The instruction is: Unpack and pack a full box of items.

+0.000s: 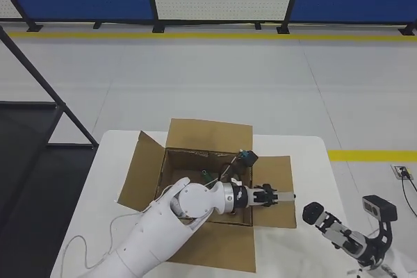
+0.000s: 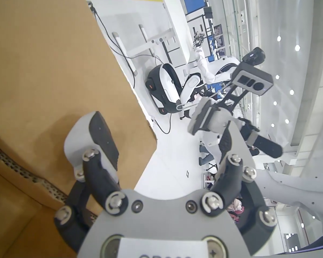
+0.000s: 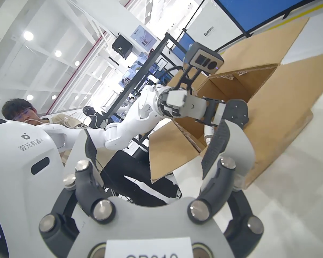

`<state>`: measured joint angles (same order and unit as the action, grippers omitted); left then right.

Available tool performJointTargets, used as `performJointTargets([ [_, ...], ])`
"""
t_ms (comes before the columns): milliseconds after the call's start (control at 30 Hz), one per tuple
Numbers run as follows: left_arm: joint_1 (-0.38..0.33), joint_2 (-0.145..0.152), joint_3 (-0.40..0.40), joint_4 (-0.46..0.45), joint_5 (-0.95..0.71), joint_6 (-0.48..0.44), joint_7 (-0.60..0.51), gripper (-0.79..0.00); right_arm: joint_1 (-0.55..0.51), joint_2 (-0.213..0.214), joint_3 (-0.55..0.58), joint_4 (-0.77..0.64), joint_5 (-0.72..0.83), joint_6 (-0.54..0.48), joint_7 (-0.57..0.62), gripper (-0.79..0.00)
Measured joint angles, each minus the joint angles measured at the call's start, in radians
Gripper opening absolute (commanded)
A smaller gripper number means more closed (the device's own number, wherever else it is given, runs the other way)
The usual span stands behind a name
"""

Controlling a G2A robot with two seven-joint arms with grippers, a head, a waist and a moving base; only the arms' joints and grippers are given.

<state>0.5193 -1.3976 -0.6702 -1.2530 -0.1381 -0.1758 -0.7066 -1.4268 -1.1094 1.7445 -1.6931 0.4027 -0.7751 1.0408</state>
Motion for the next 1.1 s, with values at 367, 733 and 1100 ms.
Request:
performJointTargets([
  [367,0.068,0.029,-0.106,-0.094,0.014,0.006,-0.045,0.000,0.125,0.002,-0.099,0.119,-0.034,0.043,-0.055,0.000],
  [733,0.121,0.034,-0.124,-0.119,0.060,0.001,-0.057,0.000,0.088,0.012,-0.077,0.063,0.060,0.003,-0.060,0.000],
  [1100,0.146,0.034,-0.139,-0.108,0.061,-0.030,-0.086,0.000,0.076,0.023,-0.078,0.054,0.043,0.000,-0.028,0.000],
])
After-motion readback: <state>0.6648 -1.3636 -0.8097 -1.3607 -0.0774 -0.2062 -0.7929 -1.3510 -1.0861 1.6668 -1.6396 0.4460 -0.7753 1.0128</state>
